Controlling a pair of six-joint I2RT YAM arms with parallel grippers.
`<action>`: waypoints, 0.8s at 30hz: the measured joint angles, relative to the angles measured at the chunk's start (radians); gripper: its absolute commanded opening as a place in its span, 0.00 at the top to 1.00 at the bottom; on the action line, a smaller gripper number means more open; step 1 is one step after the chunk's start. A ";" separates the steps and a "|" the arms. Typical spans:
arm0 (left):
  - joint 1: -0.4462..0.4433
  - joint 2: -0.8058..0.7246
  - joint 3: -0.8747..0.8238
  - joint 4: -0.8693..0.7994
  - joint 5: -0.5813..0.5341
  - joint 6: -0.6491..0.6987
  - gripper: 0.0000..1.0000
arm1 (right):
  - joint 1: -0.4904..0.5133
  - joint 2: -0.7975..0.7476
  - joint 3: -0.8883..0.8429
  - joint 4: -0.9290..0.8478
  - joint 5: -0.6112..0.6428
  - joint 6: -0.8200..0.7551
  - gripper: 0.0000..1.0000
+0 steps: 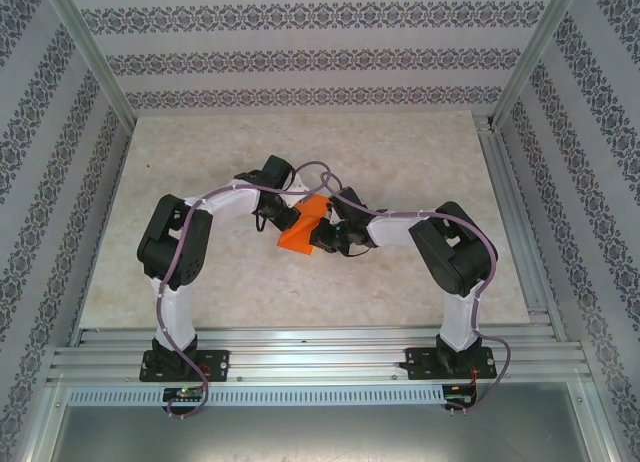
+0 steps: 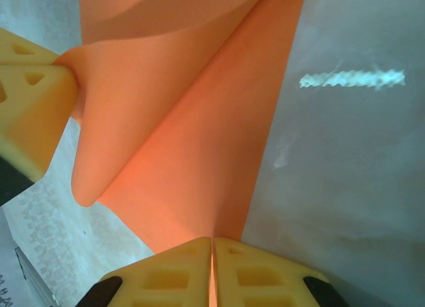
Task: Fold a paper plane with a square sheet of paper (fold left side to right side)
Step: Fold the triangle a second time at the center of the table.
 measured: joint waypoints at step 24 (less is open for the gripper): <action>0.000 0.023 0.050 -0.044 -0.002 0.032 0.92 | -0.011 -0.056 -0.154 0.307 -0.039 0.179 0.95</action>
